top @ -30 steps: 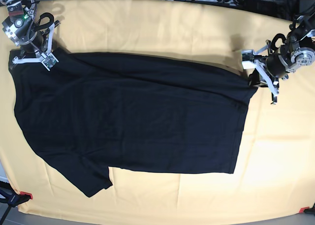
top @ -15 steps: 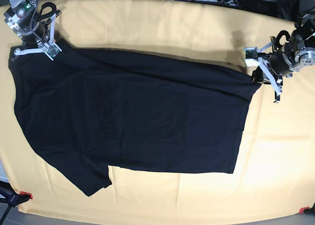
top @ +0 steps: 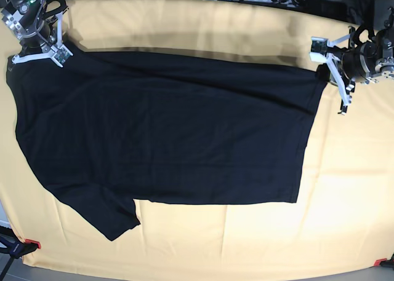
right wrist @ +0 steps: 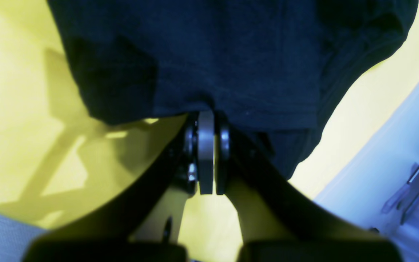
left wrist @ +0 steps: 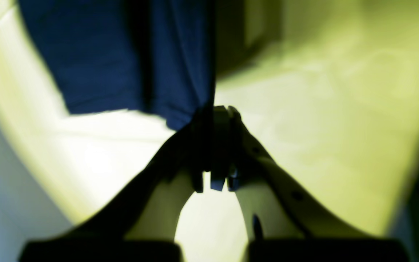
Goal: Fold the T-shirt properly
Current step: 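Drag both shoulder corners further from the hem, flattening the shirt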
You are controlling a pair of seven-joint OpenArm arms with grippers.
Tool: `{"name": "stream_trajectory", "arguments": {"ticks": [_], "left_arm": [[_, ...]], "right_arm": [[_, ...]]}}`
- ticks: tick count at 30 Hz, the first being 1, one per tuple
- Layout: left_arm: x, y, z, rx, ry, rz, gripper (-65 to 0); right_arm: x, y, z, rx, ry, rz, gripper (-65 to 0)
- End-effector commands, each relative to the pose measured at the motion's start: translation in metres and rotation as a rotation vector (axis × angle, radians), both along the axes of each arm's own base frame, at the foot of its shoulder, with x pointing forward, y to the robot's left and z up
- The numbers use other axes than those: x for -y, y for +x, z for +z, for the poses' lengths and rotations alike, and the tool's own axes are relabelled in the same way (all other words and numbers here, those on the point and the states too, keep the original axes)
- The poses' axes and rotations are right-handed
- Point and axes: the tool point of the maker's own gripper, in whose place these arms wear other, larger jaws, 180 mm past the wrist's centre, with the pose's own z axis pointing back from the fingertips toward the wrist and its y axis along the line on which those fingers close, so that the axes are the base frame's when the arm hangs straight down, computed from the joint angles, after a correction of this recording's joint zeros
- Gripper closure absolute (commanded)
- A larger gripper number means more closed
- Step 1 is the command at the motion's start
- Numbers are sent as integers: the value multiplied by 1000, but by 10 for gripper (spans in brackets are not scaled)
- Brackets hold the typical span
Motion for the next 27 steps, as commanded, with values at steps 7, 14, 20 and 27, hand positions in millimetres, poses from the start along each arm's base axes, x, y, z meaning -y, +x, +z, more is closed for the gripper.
{"name": "stream_trajectory", "arguments": {"ticks": [7,14,20,27], "left_arm": [[-10,-22,1,-130,55,-36,0],[-3,-41,2,-228,15,-5,0],[-12,-60,8,-270,82,-47,0],[-9,-65,8,-284,81,-50,0]], "right_arm": [[-8,-18,14,4,-23,23,0],[-2,-44,11,-42,-64,17,0],[0,-63,7,-76,-65,-15,0],[-1,-68,5,-86,-49,-34,0]]}}
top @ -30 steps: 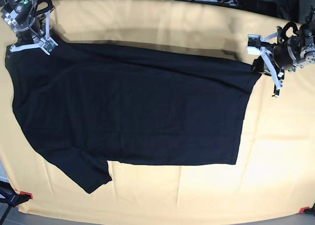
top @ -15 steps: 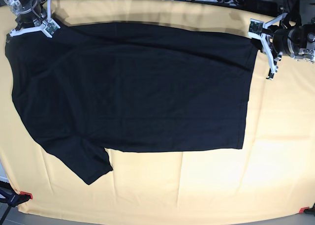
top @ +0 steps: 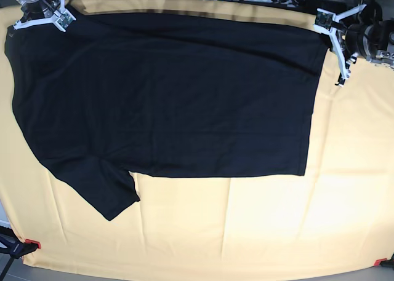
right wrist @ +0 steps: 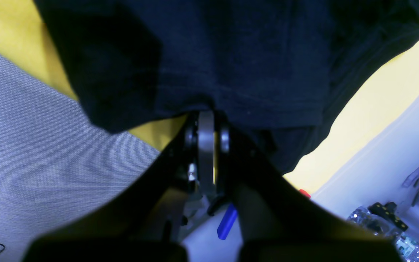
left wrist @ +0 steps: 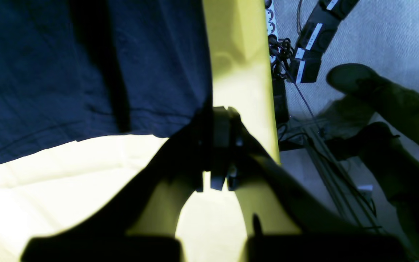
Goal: Fold the T-shirt properly
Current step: 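Drag both shoulder corners further from the hem, flattening the shirt, then release the shoulder and move the left gripper to the shirt's side edge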
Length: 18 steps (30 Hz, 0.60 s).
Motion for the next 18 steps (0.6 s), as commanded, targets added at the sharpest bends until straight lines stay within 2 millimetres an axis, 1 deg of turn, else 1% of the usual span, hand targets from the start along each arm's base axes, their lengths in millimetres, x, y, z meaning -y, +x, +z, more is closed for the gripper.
{"name": "stream_trajectory", "arguments": {"ticks": [1,5,8,9,10,12,13,14,15,18], "left_arm": [[-3,2,2,9,16,-11,0],[-5,-6,-2,-16,25,-12,0],[-9,-5,-4,-18,34,-3,0],[-10,-4,-4,-17,40,0,-40],[-11,-4,-5,-17,42,1,-102],[-13,-3,-5,-12,56,1,-233],[-15,-3,-5,-9,65,1,-285],[-16,-2,-5,-8,68,1,-320],[-16,-2,-5,-5,73,1,-332],[-19,-1,-5,0,86,1,-331]], "right_arm": [[3,2,5,9,-16,2,0],[4,5,6,33,-16,-21,0],[9,9,10,64,-38,-37,0],[11,11,12,78,-52,-38,0],[13,14,13,91,-67,-35,-53],[16,16,16,103,-87,-25,-183],[15,17,17,105,-86,-23,-236],[14,17,18,110,-84,-23,-271],[13,19,19,119,-81,-26,-286],[9,23,24,139,-72,-26,-287]]}}
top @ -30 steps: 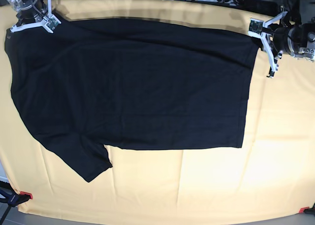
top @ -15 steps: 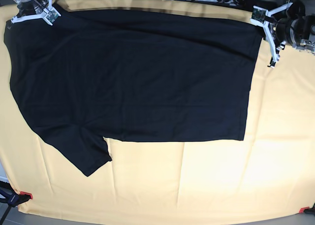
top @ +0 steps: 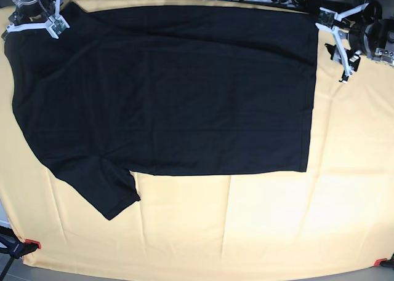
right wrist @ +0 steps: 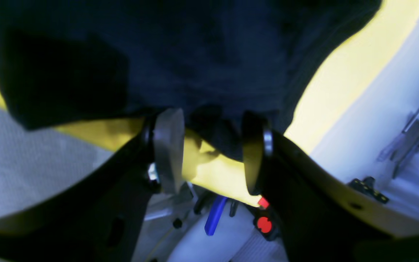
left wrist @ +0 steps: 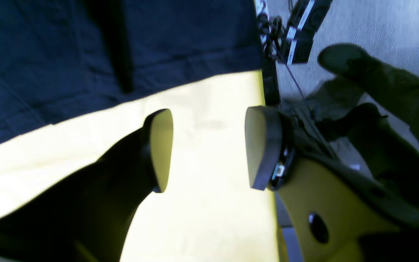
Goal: Fold the T-shirt properly
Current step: 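Release the shoulder and move the left gripper to the shirt's side edge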
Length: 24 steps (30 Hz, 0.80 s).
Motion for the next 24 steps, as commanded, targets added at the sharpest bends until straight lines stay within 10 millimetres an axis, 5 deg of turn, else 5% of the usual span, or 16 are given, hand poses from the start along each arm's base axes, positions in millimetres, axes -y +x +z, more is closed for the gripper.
{"name": "stream_trajectory", "arguments": {"ticks": [1,5,9,14,17,22,24], "left_arm": [[0,3,4,10,4,-9,-332],[-10,11,3,56,57,-40,-331],[-7,54,9,290,37,54,-325],[7,130,32,733,-118,322,-55],[6,159,34,861,-188,463,-81],[-16,200,7,944,-214,690,-277],[-27,222,-3,969,-221,800,-297]], "right_arm": [[-1,6,8,27,-9,19,-287],[-5,21,25,109,-40,43,-287],[-2,40,49,247,-101,60,-287],[2,53,61,329,-118,33,-287],[2,60,65,356,-117,28,-287],[2,62,65,361,-117,28,-287],[2,63,66,367,-116,29,-287]]}}
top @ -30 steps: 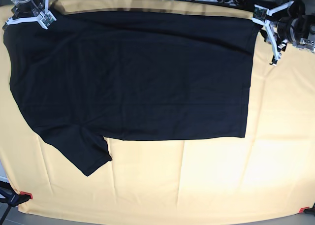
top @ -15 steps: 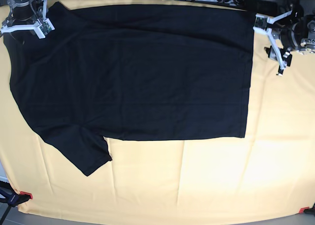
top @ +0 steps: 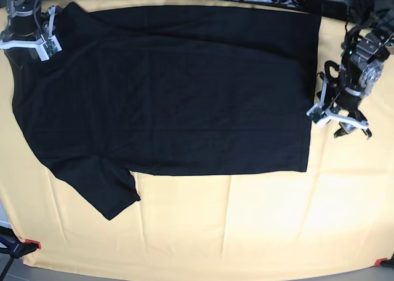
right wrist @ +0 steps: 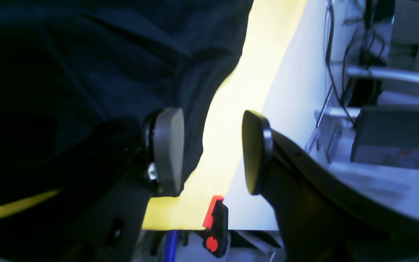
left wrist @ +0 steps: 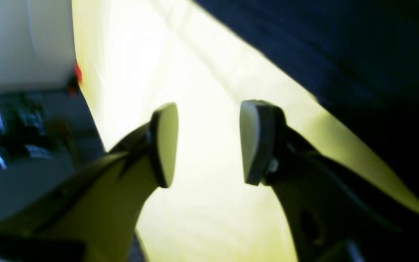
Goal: Fold the T-shirt properly
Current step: 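Release the shoulder and move the left gripper to the shirt's side edge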
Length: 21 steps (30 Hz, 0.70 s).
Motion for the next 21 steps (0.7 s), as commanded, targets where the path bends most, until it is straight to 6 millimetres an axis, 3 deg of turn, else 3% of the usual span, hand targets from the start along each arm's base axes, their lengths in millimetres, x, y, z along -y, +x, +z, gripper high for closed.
{"name": "stream_trajectory", "arguments": {"ticks": [1,5,9,12,18,21], "left_arm": [[-13,22,18,77,-3,46,-297],[-30,64,19,115,-246,243,-297],[-18,89,32,61,-634,305,-298],[-13,101,40,22,-823,279,-323],[-13,113,13,-93,-1015,300,-347],[-4,117,10,-132,-1101,273,-347]], "right_arm": [[-1,6,8,31,-10,20,-287],[-1,6,8,30,-9,20,-287],[-2,5,6,24,5,16,-287],[-3,4,5,21,10,15,-287],[-4,5,6,24,12,19,-287],[-4,5,6,26,14,21,-287]]}}
